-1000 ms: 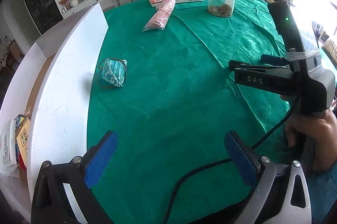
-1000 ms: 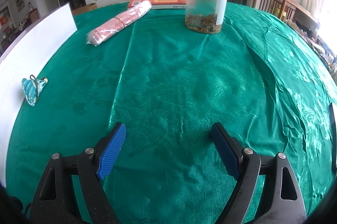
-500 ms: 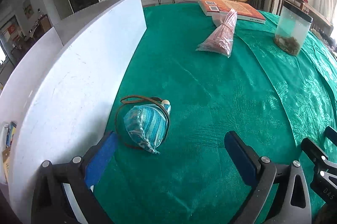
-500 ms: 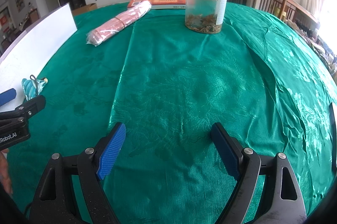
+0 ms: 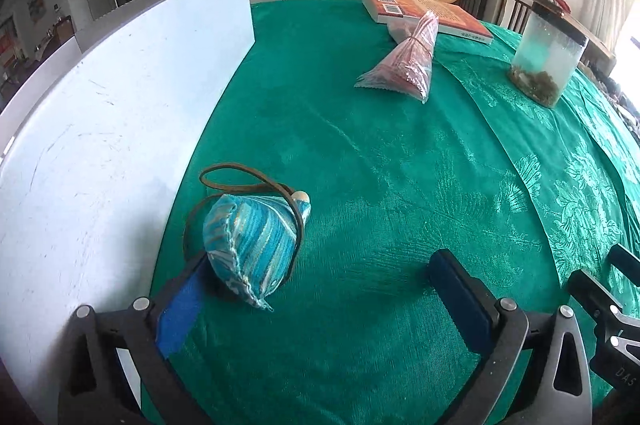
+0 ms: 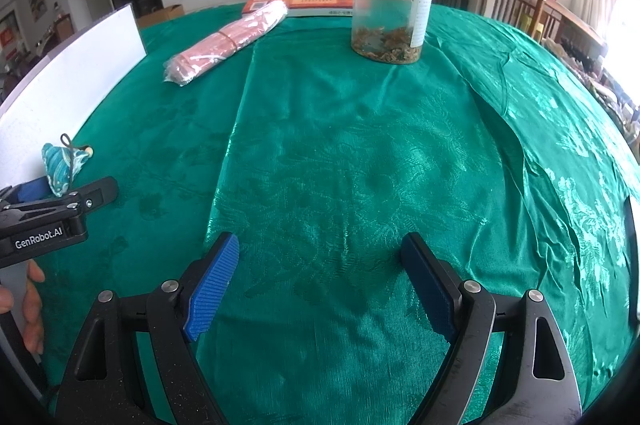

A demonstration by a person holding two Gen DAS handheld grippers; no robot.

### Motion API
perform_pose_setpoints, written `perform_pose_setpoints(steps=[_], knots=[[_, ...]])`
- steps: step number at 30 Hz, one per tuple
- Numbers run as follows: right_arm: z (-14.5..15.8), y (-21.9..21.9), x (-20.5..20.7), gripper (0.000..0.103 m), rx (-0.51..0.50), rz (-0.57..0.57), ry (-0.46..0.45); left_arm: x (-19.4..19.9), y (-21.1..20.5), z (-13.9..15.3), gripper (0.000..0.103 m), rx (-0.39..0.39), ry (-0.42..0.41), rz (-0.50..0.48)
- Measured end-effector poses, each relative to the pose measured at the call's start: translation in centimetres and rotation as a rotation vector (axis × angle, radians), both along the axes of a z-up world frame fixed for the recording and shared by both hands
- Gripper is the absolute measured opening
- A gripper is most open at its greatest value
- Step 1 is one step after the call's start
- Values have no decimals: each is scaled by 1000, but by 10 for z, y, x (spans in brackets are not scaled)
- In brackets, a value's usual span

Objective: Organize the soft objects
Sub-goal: 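Lower the left tool over the teal pouch while the right tool reaches the pink bag bundle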

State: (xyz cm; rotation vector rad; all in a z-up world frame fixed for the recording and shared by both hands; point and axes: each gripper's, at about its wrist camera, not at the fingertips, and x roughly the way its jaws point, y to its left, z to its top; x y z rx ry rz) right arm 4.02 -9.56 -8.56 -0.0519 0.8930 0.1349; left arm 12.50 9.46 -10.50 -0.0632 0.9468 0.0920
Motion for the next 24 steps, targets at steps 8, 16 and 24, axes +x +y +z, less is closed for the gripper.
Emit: perform_pose_setpoints(steps=[8, 16, 24], knots=[[0, 1, 0, 87, -3, 3, 2, 0, 0, 0, 103, 0, 0, 0], [0, 1, 0, 87, -3, 4, 3, 0, 0, 0, 103, 0, 0, 0], [36, 9, 38, 87, 107, 72, -44, -1, 1, 0, 103, 0, 0, 1]])
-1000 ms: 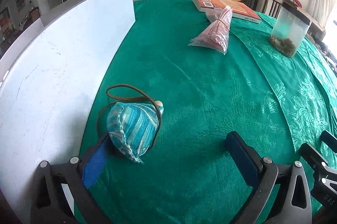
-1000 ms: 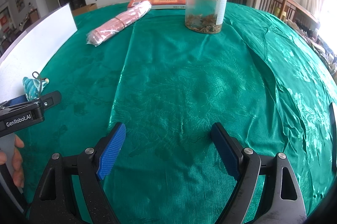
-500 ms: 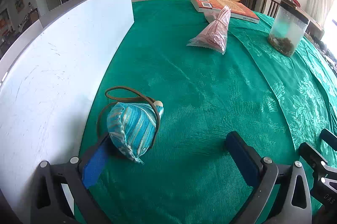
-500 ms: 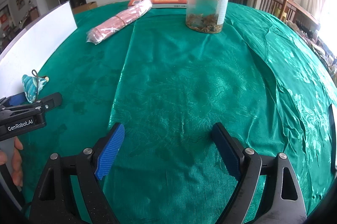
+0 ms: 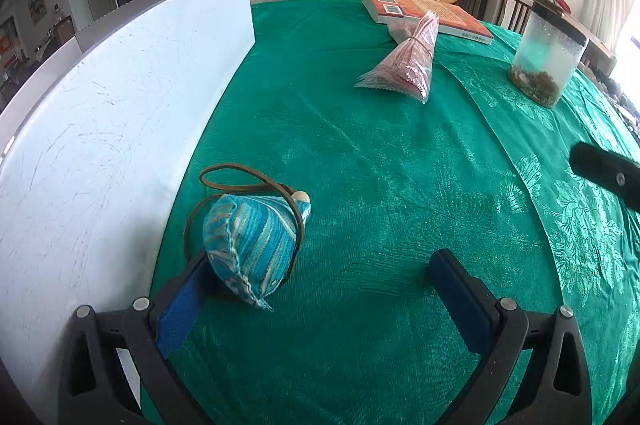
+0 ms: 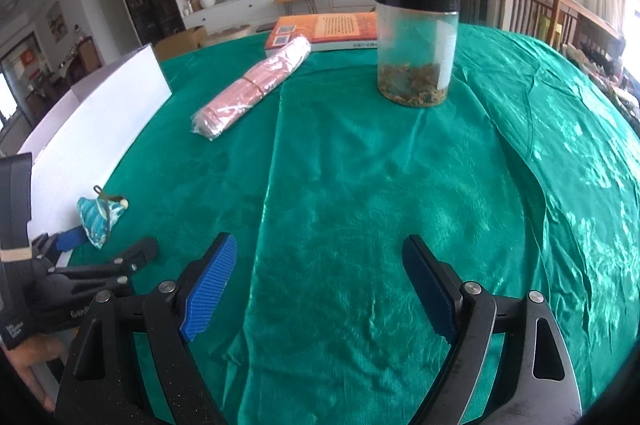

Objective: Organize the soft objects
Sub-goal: 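Lower the left tool over the teal pouch while the right tool reaches the pink bag bundle, then grasp the pink bag bundle with the right tool while the left tool grasps the teal pouch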

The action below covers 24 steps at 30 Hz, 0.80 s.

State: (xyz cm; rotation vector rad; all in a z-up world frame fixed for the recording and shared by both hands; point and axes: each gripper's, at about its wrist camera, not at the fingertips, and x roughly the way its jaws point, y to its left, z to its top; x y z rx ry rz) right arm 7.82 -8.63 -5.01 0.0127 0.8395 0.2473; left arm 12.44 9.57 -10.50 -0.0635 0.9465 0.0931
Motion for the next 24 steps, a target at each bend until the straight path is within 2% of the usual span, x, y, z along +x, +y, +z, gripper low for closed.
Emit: perform_pose_setpoints(steps=[4, 6, 8, 9, 11, 12, 13, 14, 15, 16, 19, 24], knots=[[21, 49, 80, 86, -25, 106, 55, 0, 0, 0, 103, 0, 0, 0], [23, 71, 117, 86, 11, 110, 89, 1, 1, 0, 103, 0, 0, 1], [16, 93, 150, 86, 45, 110, 143, 1, 1, 0, 103, -1, 0, 0], [8, 105, 163, 86, 30, 115, 174, 1, 1, 0, 103, -1, 0, 0], [-15, 130, 182, 86, -67, 125, 242, 1, 1, 0, 103, 0, 0, 0], [-27, 137, 186, 85, -112, 138, 268, 1, 1, 0, 103, -1, 0, 0], [-31, 141, 182, 82, -154, 154, 239, 1, 1, 0, 103, 0, -1, 1], [-31, 144, 176, 74, -197, 167, 202, 2, 1, 0, 103, 0, -1, 1], [-31, 141, 170, 66, -177, 179, 187, 2, 1, -1, 103, 0, -1, 1], [-29, 135, 165, 54, -171, 173, 182, 2, 2, -1, 103, 0, -1, 1], [-24, 114, 143, 41, -159, 176, 187, 3, 2, -1, 103, 0, 0, 1], [-14, 58, 88, 40, -147, 153, 175, 2, 2, -1, 103, 0, -1, 2]])
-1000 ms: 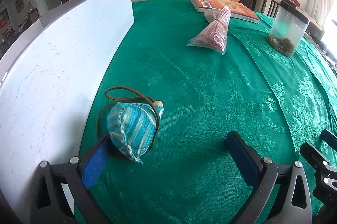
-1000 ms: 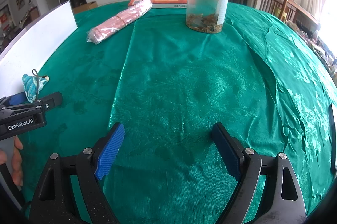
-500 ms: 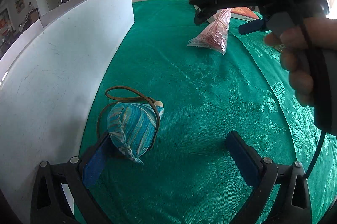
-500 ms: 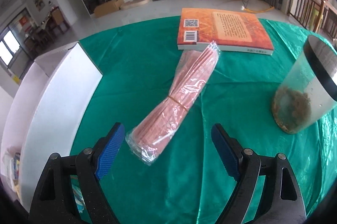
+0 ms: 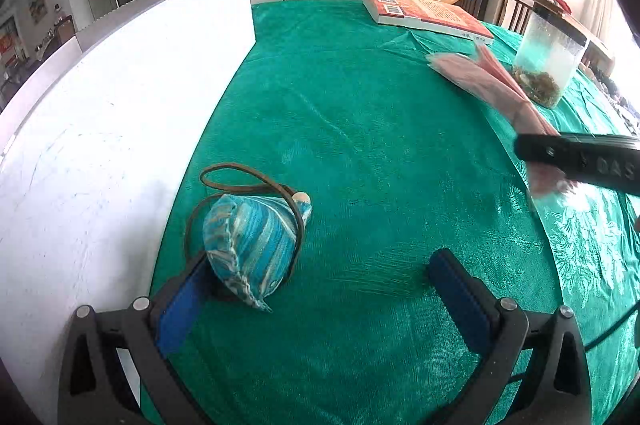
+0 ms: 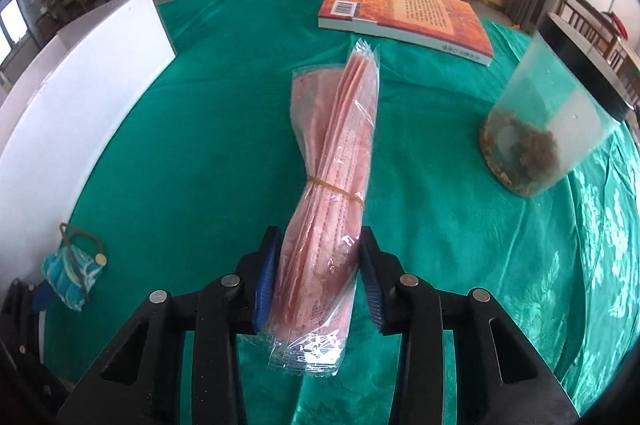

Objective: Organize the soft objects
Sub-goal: 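Grasp the pink bag bundle with the right tool while the left tool grasps the teal pouch, then carry the teal pouch and pink bag bundle over the white box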

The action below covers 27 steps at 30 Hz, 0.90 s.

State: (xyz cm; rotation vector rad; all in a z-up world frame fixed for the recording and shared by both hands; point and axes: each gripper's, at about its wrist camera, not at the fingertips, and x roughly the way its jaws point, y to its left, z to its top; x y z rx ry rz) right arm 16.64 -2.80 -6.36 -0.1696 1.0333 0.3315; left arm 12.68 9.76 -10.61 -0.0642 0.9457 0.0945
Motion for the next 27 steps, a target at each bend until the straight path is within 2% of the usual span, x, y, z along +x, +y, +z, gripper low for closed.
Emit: perform_pose_setpoints(steps=[4, 7, 8, 10, 12, 15, 16, 19, 20, 22, 24, 25, 27], knots=[[8, -57, -50, 40, 53, -83, -11, 0, 0, 0, 103, 0, 0, 0], [5, -101, -89, 40, 70, -196, -61, -1, 0, 0, 103, -8, 0, -7], [2, -115, -99, 40, 73, -245, -79, -1, 1, 1, 103, -21, 6, -24], [-7, -142, -115, 40, 114, -343, -92, -2, 6, 6, 103, -106, 17, -70], [-7, -160, -122, 40, 215, -393, -90, -7, 13, 12, 103, -199, 7, -71], [-5, -159, -121, 40, 223, -380, -93, -8, 15, 13, 102, -189, -4, -28], [-8, -158, -119, 40, 230, -373, -78, -7, 10, 11, 97, -155, 12, -25], [-8, -154, -115, 40, 232, -365, -86, -6, -6, 9, 74, 25, 9, -48], [-9, -155, -115, 41, 238, -367, -85, -6, -8, 10, 53, 27, -4, -60], [-9, -158, -117, 46, 248, -369, -85, -5, -7, 12, 37, 25, -7, -63], [-9, -157, -117, 57, 253, -362, -87, -6, -4, 12, 36, 5, -8, -62], [-9, -156, -116, 66, 261, -354, -83, -7, -4, 12, 36, -9, -12, -63], [-8, -154, -112, 70, 249, -338, -62, -10, -3, 13, 36, -68, -13, -73]])
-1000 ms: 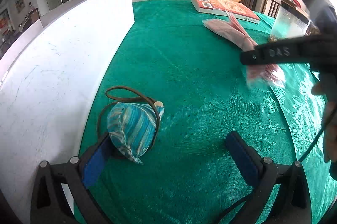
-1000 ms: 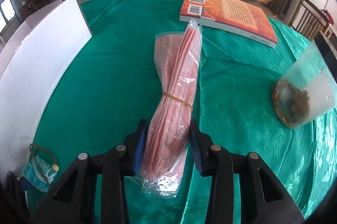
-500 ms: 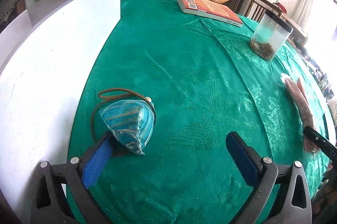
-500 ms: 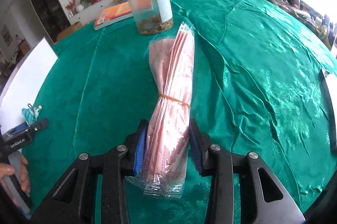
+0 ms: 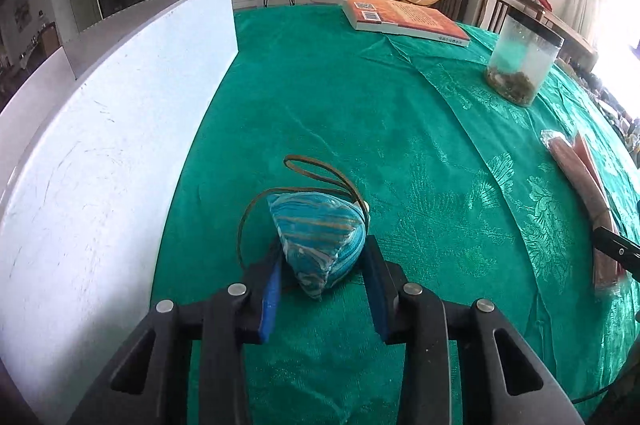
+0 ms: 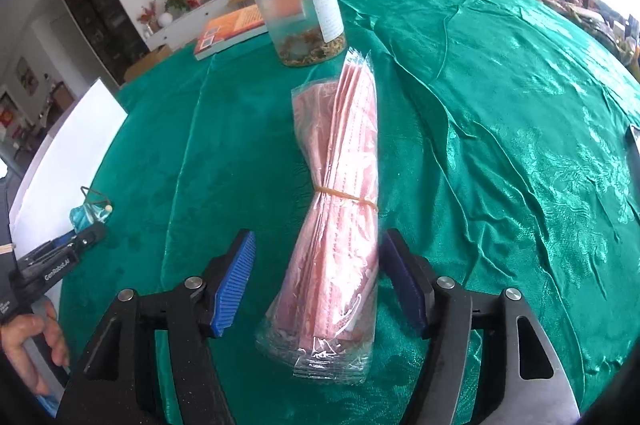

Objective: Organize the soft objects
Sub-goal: 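Carry the teal pouch and pink bag bundle over the white box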

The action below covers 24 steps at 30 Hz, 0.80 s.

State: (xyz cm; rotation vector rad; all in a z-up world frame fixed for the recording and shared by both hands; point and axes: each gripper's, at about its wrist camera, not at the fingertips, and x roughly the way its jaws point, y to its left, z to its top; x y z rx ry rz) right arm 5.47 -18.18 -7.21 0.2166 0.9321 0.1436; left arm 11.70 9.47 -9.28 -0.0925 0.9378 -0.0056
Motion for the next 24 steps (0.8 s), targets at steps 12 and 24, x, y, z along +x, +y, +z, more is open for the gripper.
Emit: perform_pose_setpoints(steps=[12, 24], knots=[[30, -38, 7, 29, 31, -83, -22, -29, -35, 32, 36, -180, -41, -121], [90, -64, -8, 29, 49, -140, -135, -60, -13, 115, 36, -273, -203, -127]])
